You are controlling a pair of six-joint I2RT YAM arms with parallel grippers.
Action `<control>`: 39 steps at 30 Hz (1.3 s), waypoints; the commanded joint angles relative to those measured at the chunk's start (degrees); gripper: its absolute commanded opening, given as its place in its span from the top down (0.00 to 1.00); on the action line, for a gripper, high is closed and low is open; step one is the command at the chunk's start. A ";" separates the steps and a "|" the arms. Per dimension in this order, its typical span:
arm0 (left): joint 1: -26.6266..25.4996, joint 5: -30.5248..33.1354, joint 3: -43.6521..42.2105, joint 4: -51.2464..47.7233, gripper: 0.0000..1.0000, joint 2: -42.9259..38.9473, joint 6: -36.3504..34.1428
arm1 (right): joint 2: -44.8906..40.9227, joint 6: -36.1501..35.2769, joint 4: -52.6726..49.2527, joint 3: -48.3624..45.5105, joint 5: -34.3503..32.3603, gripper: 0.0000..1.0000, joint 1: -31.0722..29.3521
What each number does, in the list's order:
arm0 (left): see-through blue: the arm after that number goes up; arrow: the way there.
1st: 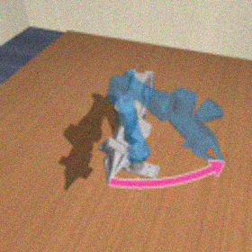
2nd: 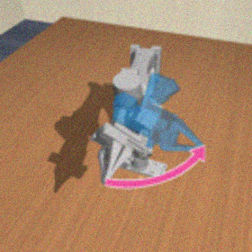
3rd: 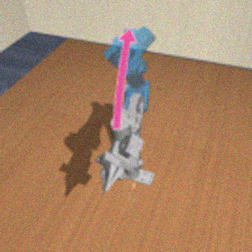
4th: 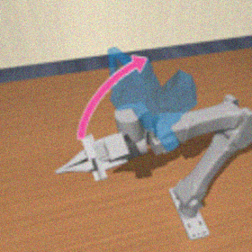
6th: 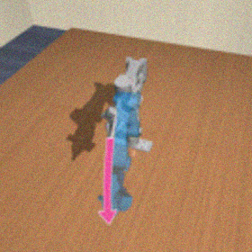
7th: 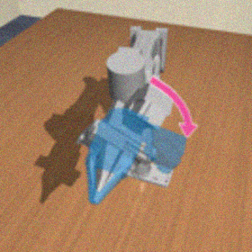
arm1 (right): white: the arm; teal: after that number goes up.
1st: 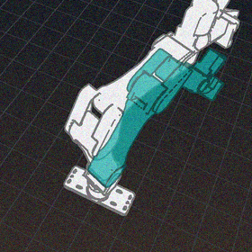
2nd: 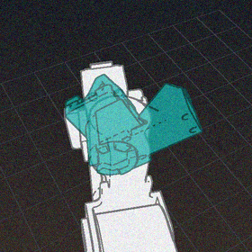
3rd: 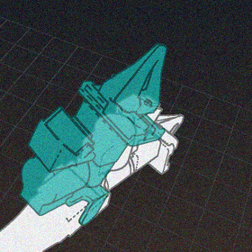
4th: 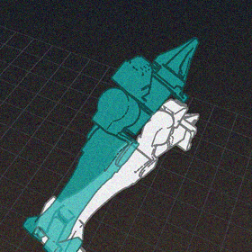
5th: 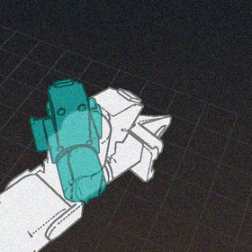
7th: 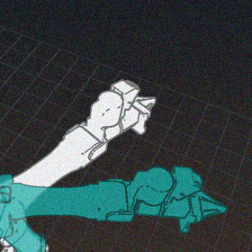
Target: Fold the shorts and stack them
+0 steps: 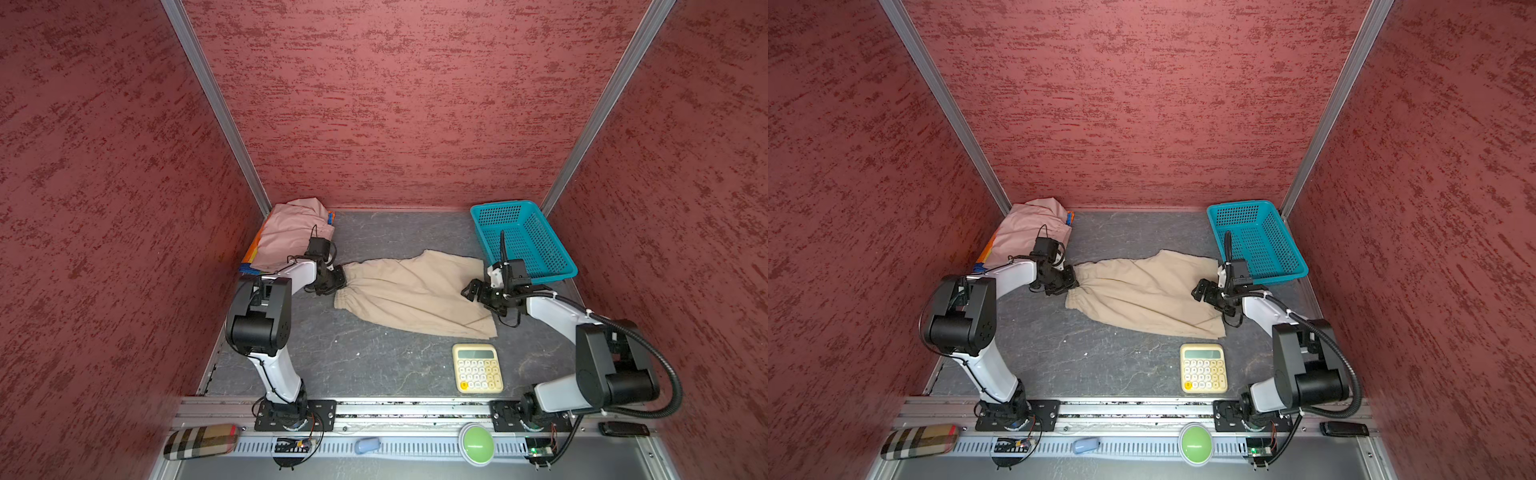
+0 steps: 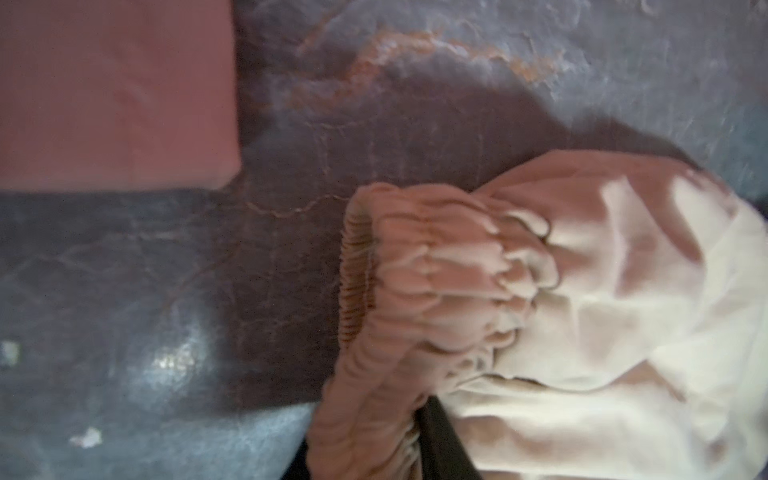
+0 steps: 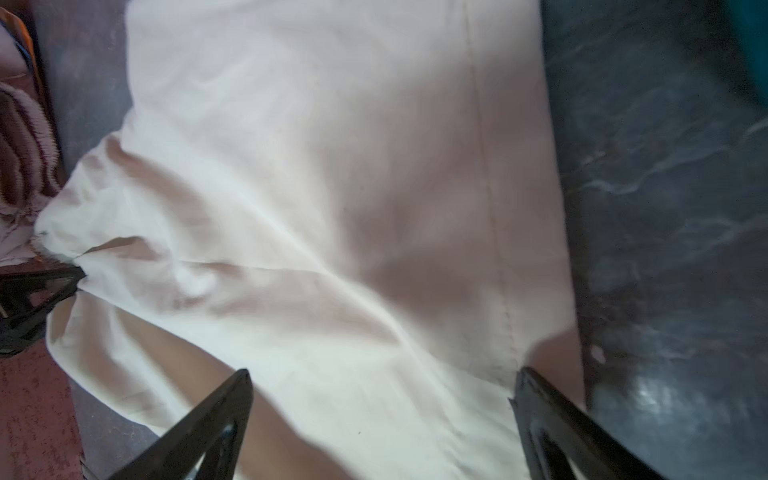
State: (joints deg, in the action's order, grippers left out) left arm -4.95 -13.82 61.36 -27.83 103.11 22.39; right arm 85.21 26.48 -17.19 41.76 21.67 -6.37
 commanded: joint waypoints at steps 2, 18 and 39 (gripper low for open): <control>-0.26 0.59 0.39 -3.28 0.91 0.02 -2.21 | 3.18 0.49 3.75 -1.47 0.98 0.01 -0.13; 4.34 2.13 2.61 -12.59 1.00 -9.87 -4.34 | 6.46 6.50 7.16 1.80 0.00 0.01 -8.52; 2.91 9.10 19.46 -28.23 1.00 -13.55 -11.23 | -0.97 7.78 -1.06 12.10 -1.26 0.01 -13.84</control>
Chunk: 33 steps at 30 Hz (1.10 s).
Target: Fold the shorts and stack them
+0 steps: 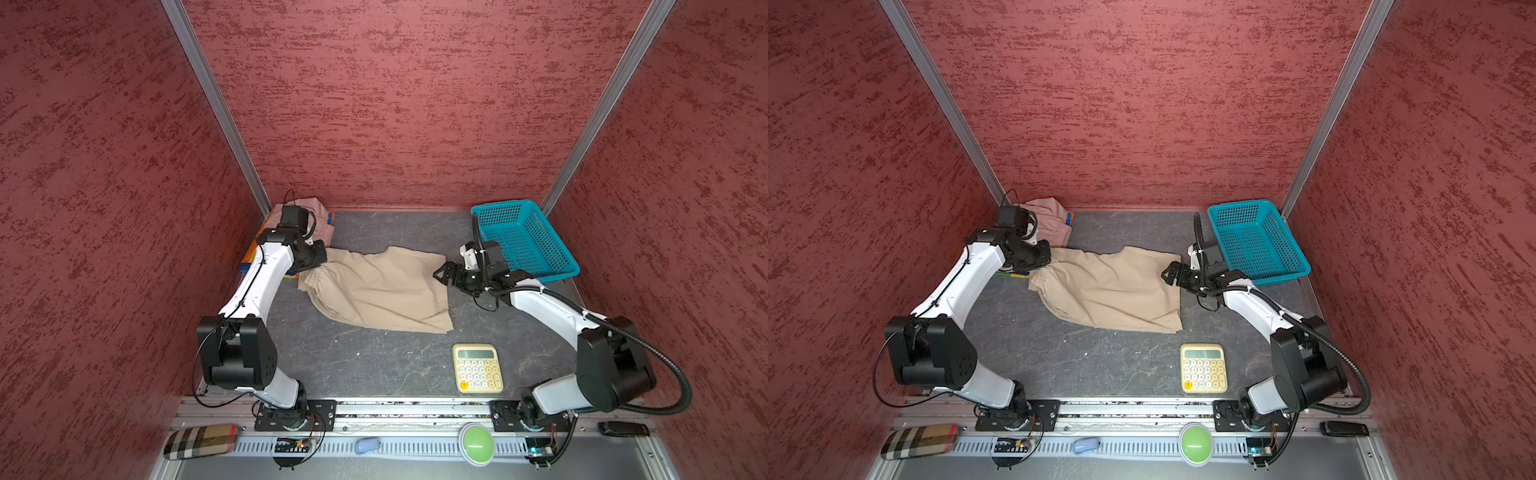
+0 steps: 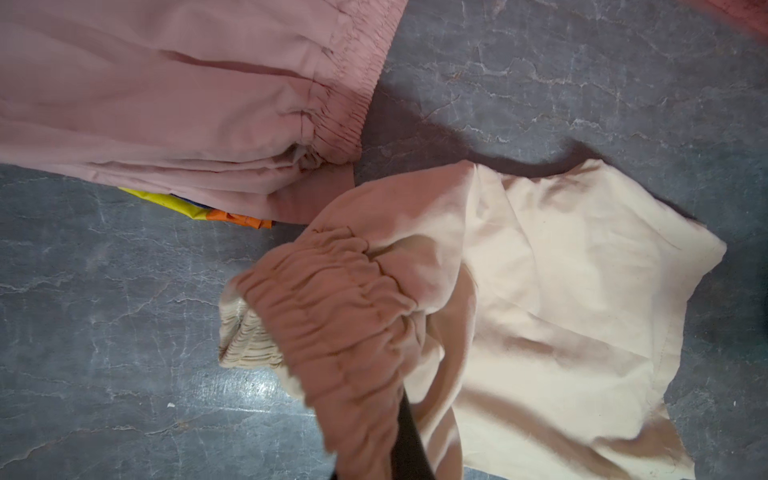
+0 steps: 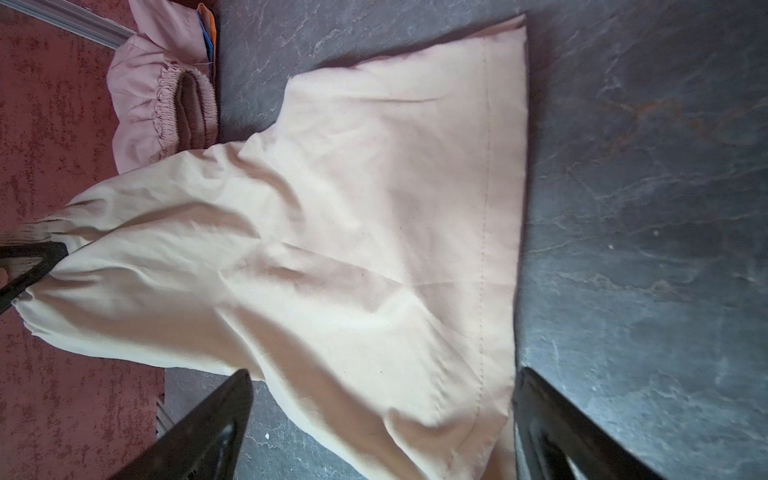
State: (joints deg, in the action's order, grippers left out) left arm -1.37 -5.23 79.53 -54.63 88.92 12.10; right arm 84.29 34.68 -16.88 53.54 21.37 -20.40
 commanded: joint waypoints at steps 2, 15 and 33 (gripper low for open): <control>-1.05 1.25 0.93 -0.89 1.00 0.72 -0.99 | -0.01 -0.41 -0.96 -0.18 -0.87 0.01 0.19; 9.19 -7.36 -5.09 7.77 0.42 10.33 0.24 | 4.37 0.86 2.10 -0.27 0.12 0.01 -3.06; 25.01 -27.06 -17.68 18.95 0.08 8.40 9.39 | 8.96 -1.51 4.85 0.30 4.03 0.01 -2.93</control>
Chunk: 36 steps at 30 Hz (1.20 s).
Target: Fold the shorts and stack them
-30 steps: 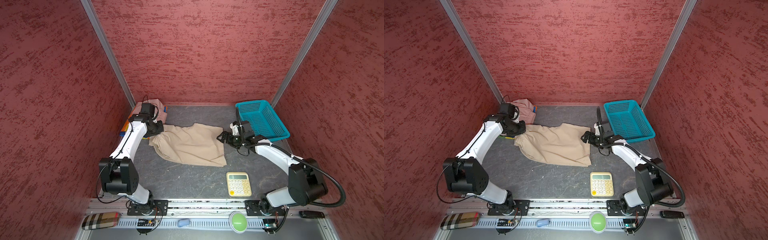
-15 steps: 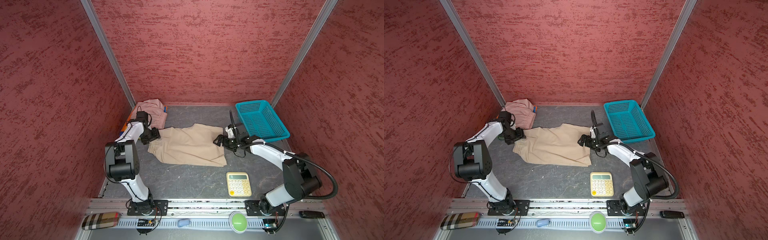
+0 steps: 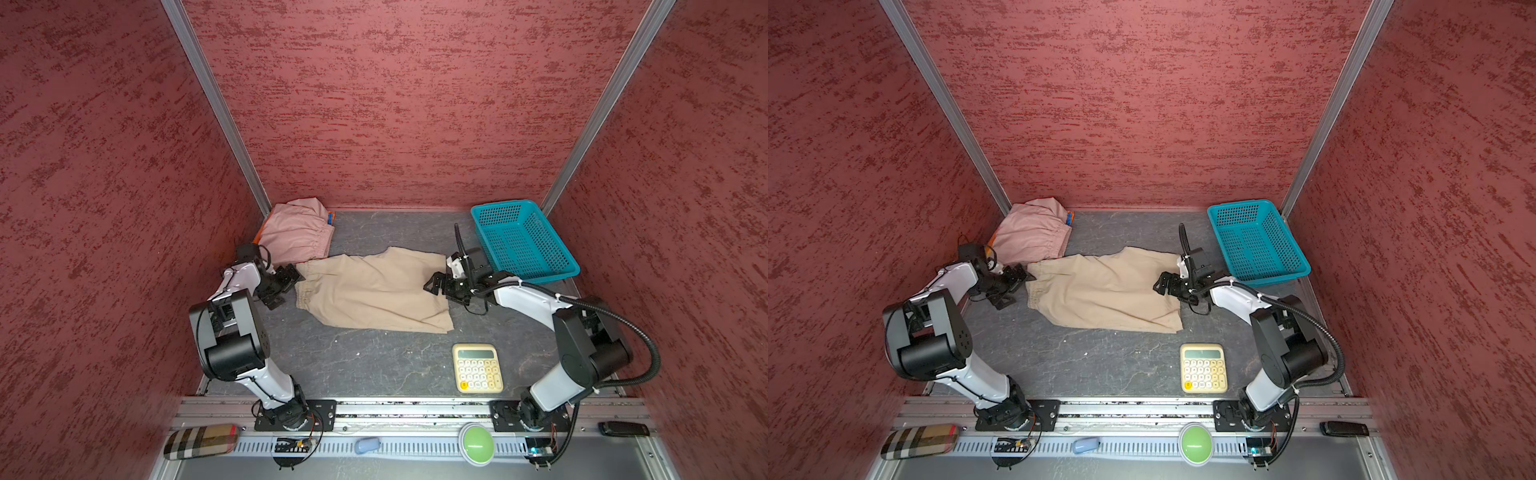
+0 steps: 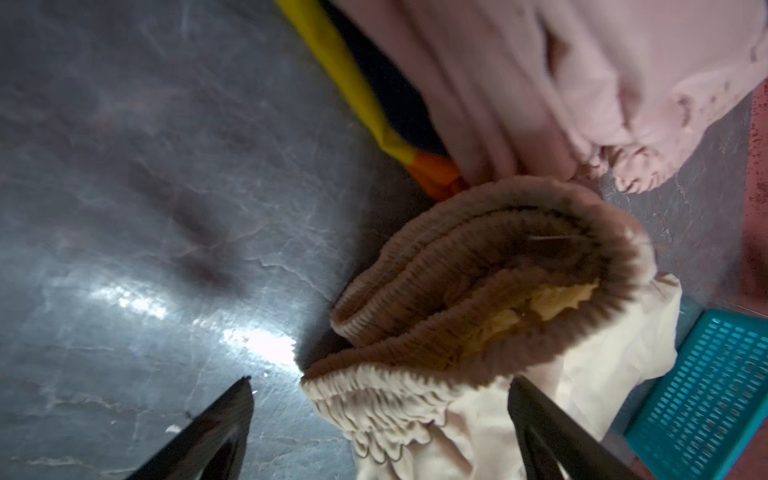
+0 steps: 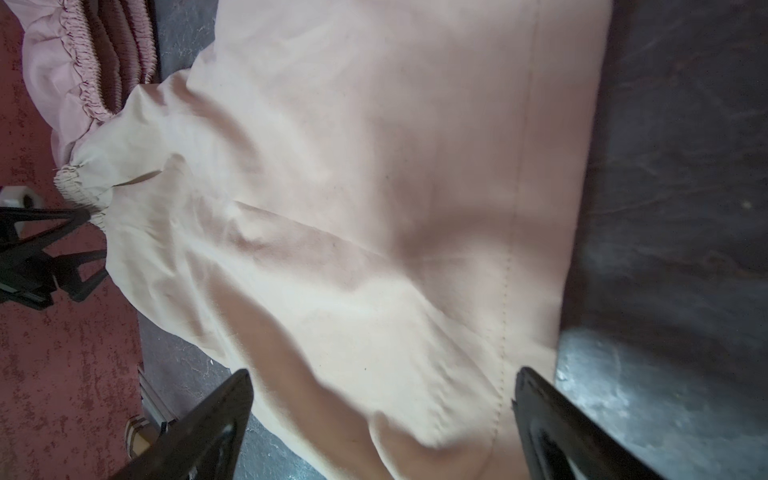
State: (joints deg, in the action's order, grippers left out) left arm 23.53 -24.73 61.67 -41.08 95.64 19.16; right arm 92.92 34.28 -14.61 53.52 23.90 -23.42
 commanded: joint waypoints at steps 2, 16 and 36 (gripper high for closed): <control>-0.36 -9.35 1.09 6.69 0.12 3.86 2.67 | 0.57 -1.41 2.79 0.17 2.00 0.01 0.25; -8.99 5.04 6.19 0.37 0.44 15.43 -5.30 | 0.58 -0.28 6.52 -2.67 5.35 0.01 3.47; -20.55 23.82 15.87 -14.97 1.00 9.43 -9.69 | -0.94 -1.33 4.70 -3.33 4.27 0.01 5.79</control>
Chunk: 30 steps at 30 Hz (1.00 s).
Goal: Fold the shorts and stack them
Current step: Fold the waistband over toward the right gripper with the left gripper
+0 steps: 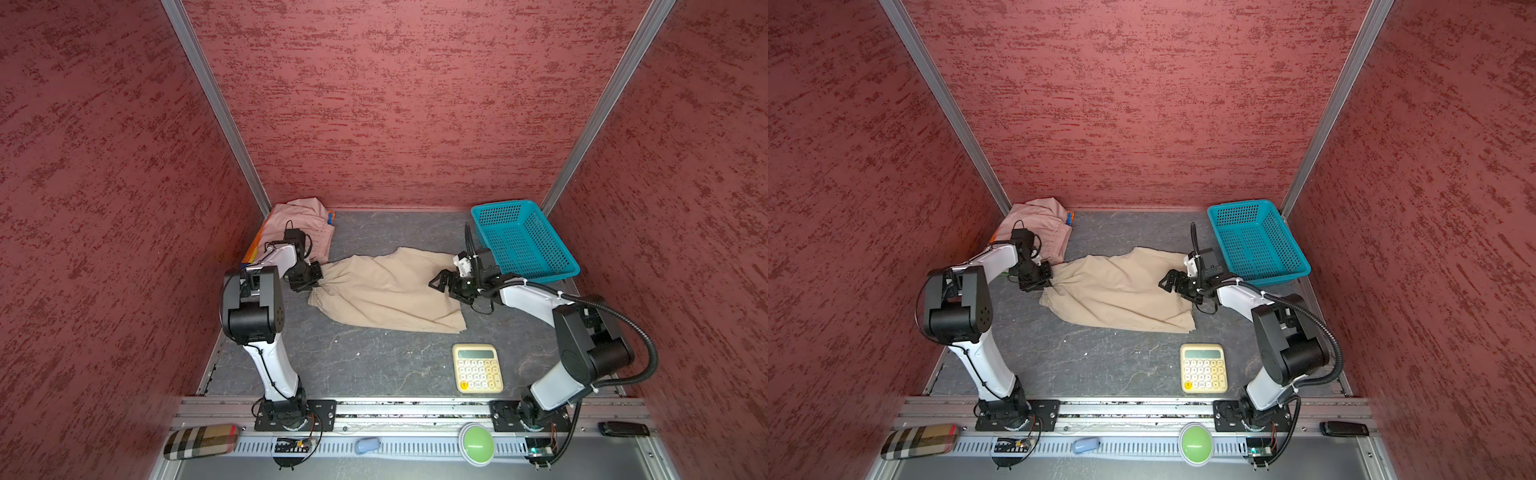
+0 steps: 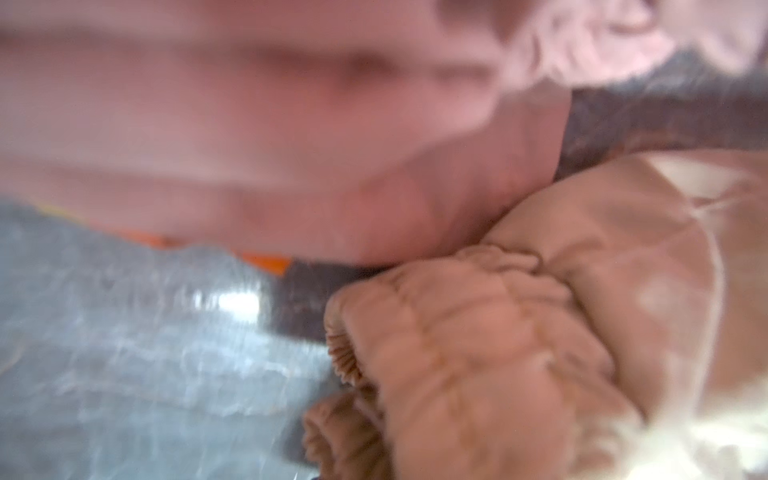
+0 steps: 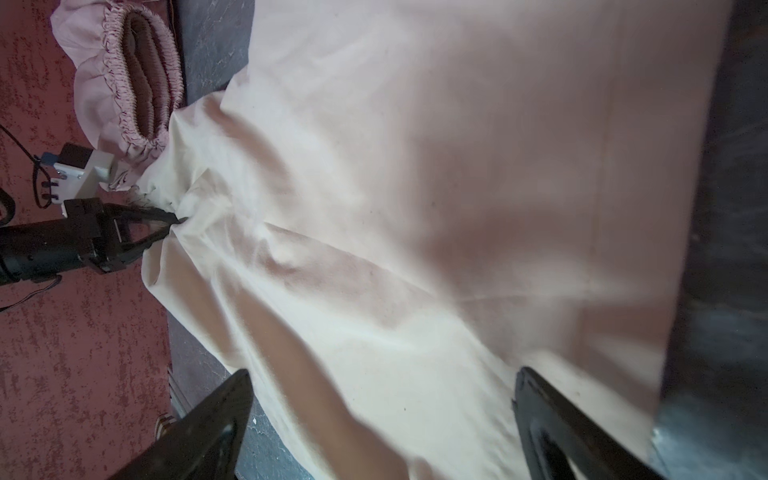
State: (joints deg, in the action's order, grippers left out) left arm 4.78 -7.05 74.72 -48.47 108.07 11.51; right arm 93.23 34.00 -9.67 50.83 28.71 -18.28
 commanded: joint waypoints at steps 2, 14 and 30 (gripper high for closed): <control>-4.46 9.27 6.57 -11.71 1.00 -3.89 -2.58 | -1.61 -1.00 -0.34 -0.59 -0.62 0.01 0.81; -21.27 34.36 27.87 -34.35 1.00 0.77 -3.79 | -0.78 -3.23 -3.44 -0.64 -9.25 0.01 0.80; -39.08 34.16 51.95 -48.88 1.00 11.12 -0.18 | 7.45 4.00 8.28 -3.43 -4.04 0.01 -3.99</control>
State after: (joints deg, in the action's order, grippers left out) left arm -32.03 28.38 124.70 -92.51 116.29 9.69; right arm 98.21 35.20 -2.37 49.43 23.14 -21.34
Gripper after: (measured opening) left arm 0.096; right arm 0.989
